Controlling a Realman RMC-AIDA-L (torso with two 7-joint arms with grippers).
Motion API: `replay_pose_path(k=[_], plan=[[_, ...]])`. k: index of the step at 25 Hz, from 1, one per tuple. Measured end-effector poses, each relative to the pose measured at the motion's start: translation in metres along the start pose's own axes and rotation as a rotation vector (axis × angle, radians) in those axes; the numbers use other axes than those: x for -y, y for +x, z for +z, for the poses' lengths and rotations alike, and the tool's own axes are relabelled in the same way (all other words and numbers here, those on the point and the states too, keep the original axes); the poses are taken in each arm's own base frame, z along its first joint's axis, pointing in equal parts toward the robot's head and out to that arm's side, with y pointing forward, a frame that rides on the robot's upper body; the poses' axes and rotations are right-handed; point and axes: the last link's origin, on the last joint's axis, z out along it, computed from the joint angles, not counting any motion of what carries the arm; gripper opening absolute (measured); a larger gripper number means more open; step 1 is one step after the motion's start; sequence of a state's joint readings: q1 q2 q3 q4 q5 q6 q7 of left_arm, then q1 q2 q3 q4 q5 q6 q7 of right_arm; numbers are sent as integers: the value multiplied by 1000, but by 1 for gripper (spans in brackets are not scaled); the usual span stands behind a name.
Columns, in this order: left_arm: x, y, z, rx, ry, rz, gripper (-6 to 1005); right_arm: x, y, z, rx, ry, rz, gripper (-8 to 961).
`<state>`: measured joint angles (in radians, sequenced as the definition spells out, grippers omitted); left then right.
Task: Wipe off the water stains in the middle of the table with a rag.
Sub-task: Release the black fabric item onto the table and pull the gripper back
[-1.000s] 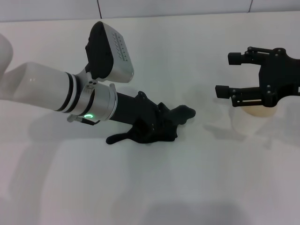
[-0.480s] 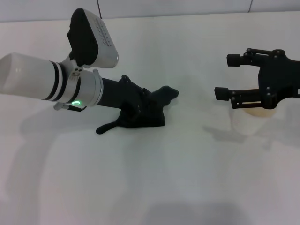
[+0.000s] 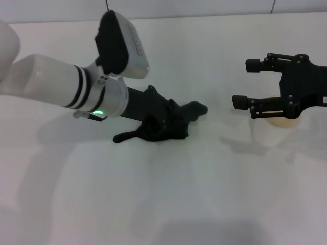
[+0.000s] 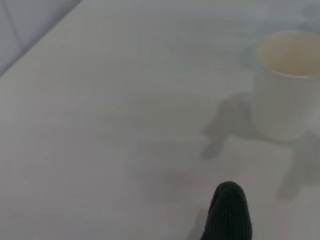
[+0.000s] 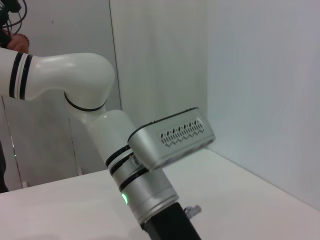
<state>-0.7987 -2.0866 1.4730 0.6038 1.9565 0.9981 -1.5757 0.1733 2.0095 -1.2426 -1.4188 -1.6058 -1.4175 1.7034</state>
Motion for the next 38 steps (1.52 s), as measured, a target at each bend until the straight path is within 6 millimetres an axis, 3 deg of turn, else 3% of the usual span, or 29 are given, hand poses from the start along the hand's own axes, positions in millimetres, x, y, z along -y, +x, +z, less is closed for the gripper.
replay_pose_path(k=[11,21,38], plan=[[-14,7,2,-89,-60,-25,96,1,1,-2,-1,8,3,855],[-28,-20,-19,-130,-48,-100,100,0,3,-3,-2,12,9,854],[-22,-71,-65,-134,24,-269,106,1,3,2,9,13,20,854]])
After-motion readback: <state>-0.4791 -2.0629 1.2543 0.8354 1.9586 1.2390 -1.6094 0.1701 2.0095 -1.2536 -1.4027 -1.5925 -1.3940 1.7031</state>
